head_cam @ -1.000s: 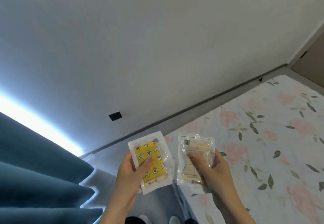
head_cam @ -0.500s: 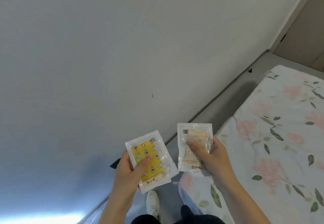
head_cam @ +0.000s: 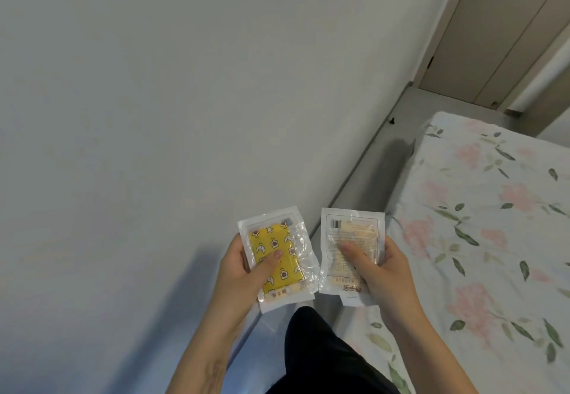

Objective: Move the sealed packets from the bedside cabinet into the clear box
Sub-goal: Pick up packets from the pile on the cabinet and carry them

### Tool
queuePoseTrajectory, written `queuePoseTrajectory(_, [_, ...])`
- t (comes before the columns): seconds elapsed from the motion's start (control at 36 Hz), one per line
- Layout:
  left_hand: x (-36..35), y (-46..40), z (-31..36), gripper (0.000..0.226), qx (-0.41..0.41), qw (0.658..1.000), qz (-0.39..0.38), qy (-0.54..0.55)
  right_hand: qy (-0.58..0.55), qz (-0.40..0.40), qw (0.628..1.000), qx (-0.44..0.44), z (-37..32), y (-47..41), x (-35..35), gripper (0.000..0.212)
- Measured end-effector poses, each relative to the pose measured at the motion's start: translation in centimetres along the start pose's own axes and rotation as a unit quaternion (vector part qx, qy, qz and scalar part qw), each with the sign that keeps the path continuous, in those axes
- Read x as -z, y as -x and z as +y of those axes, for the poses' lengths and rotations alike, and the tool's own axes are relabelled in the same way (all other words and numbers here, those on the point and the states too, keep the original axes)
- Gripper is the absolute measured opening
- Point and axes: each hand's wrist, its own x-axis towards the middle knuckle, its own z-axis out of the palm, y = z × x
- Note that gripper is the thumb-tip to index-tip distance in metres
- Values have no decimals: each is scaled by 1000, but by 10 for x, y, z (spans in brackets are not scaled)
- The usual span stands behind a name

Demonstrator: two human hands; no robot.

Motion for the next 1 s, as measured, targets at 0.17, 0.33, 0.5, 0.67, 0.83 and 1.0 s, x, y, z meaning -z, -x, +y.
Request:
queuePoseTrajectory(0.17, [-33, -79, 25, 30, -15, 999, -45, -3, -34, 49, 998, 5, -19, -64, 4, 22])
queuePoseTrajectory(0.33, [-106, -179, 47, 31, -12, 996, -91, -24, -42, 103, 994, 12, -43, -161, 36, 17])
queuePoseTrajectory(0.5, [-214, -292, 83, 30, -5, 991, -130, -27, -42, 135, 990, 11, -86, -285, 93, 17])
queuePoseTrajectory(0.67, [-316, -371, 127, 29, -3, 985, -174, -21, -9, 159, 986, 37, -143, -375, 150, 19])
queuePoseTrajectory(0.83, [-392, -428, 157, 28, -10, 978, -206, -24, -40, 213, 976, 39, -174, -434, 197, 17])
queuePoseTrajectory(1.0, [-460, -486, 182, 27, -18, 969, -240, -47, -59, 253, 965, 42, -195, -494, 239, 18])
